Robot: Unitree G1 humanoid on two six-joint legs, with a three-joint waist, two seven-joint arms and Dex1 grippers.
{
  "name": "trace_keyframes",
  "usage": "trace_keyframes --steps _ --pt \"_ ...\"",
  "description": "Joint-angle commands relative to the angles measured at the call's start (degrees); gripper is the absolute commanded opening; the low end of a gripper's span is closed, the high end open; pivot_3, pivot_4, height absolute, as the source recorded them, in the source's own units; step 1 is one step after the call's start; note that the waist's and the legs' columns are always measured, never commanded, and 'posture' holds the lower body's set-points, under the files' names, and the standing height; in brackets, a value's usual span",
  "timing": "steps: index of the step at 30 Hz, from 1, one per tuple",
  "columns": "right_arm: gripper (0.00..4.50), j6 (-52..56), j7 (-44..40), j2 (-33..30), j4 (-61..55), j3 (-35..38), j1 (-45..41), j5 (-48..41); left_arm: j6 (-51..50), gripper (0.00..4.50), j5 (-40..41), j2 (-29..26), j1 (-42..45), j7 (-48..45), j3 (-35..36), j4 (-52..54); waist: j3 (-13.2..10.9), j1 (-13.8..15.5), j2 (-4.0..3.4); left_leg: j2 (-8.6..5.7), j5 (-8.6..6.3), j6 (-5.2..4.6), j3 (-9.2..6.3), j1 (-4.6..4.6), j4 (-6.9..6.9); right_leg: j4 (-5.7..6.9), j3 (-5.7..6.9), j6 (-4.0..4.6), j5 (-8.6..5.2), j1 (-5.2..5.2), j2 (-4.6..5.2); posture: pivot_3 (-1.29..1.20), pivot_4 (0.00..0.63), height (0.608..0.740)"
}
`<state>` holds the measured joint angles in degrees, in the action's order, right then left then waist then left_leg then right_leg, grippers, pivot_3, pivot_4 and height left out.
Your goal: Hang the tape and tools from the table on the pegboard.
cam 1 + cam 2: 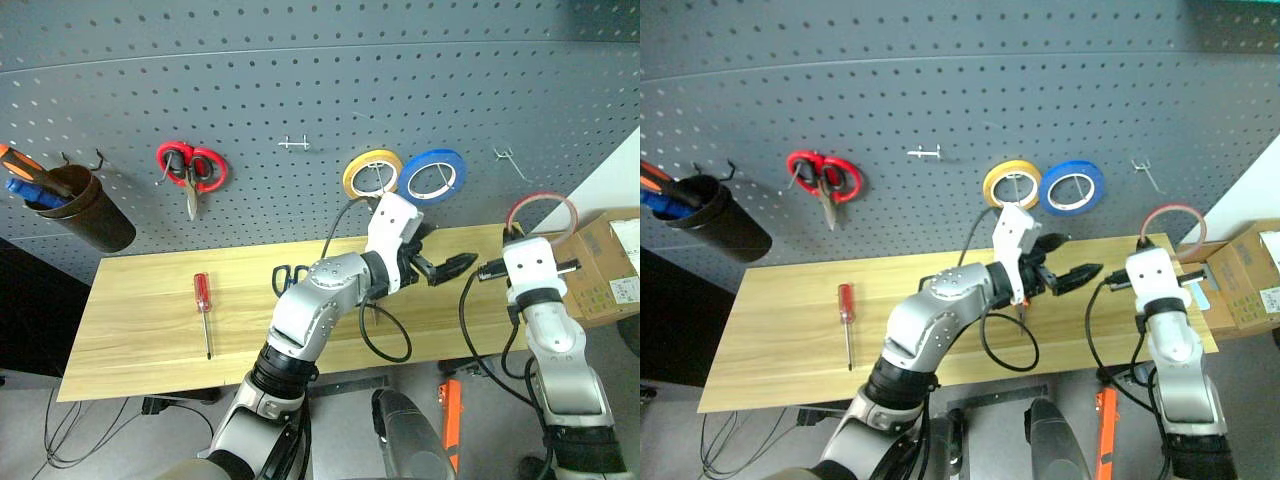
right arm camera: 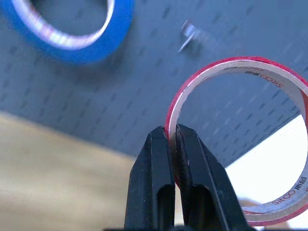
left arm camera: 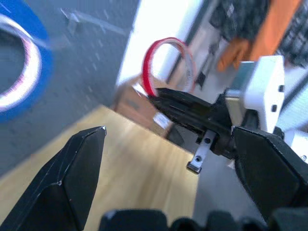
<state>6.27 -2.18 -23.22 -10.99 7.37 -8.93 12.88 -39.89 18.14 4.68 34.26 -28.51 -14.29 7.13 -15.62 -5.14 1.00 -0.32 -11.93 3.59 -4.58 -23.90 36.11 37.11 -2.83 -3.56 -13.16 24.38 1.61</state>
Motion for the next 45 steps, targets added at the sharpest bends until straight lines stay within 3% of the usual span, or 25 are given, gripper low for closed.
trace_keyframes --steps 1,11,20,34,37,45 --pt "0.04 -4.15 1.15 -1.65 1.65 2.45 -3.54 -0.25 0.72 4.5 1.48 1.39 0.98 1.06 0.63 2.69 0.5 0.04 -0.02 0.0 0.0 0.0 0.0 0.02 0.0 -0.01 0.0 0.0 0.0 -0.03 0.0 -0.17 0.148 0.74" --pt "0.04 -6.05 -1.93 -0.21 8.04 2.4 -9.89 -6.08 1.91 4.5 1.17 1.81 1.95 1.44 0.85 1.54 1.85 0.05 -0.25 0.0 0.03 -0.05 0.0 0.14 0.03 0.01 0.0 0.33 0.21 -0.17 -0.02 -0.16 0.135 0.74" --pt "0.04 -5.88 -10.65 -0.87 15.61 2.85 -13.86 -14.01 3.06 4.5 0.54 2.22 2.42 2.2 1.21 0.28 1.92 -0.03 -0.28 0.04 0.16 -0.23 0.02 0.25 0.16 0.05 -0.09 0.17 0.32 -0.28 -0.12 -0.15 0.146 0.74" --pt "0.04 -7.83 -15.56 -3.31 30.81 4.56 -21.46 -18.31 6.56 4.5 0.19 5.34 6.07 4.37 1.8 -4.59 1.91 -0.01 -0.28 0.03 0.19 -0.3 0.3 0.3 0.43 0.08 -0.52 0.12 0.63 -0.29 -0.21 -0.14 0.165 0.74" --pt "0.74 -7.41 -16.63 -3.06 31.11 4.43 -21.57 -19.42 7.21 4.5 0.41 5.39 6.26 5.05 1.75 -4.97 1.91 -0.04 -0.28 0.03 0.19 -0.33 0.45 0.31 0.5 0.08 -0.7 0.03 0.68 -0.28 -0.23 -0.14 0.166 0.74" --pt "3.45 -7.59 -16.83 -2.91 30.9 4.1 -21.08 -19.86 7.16 4.5 0.75 4.73 5.93 5.56 1.63 -4.42 1.91 -0.04 -0.27 0.04 0.19 -0.44 0.74 0.33 0.74 0.06 -1.04 -0.27 0.85 -0.29 -0.26 -0.13 0.17 0.74"
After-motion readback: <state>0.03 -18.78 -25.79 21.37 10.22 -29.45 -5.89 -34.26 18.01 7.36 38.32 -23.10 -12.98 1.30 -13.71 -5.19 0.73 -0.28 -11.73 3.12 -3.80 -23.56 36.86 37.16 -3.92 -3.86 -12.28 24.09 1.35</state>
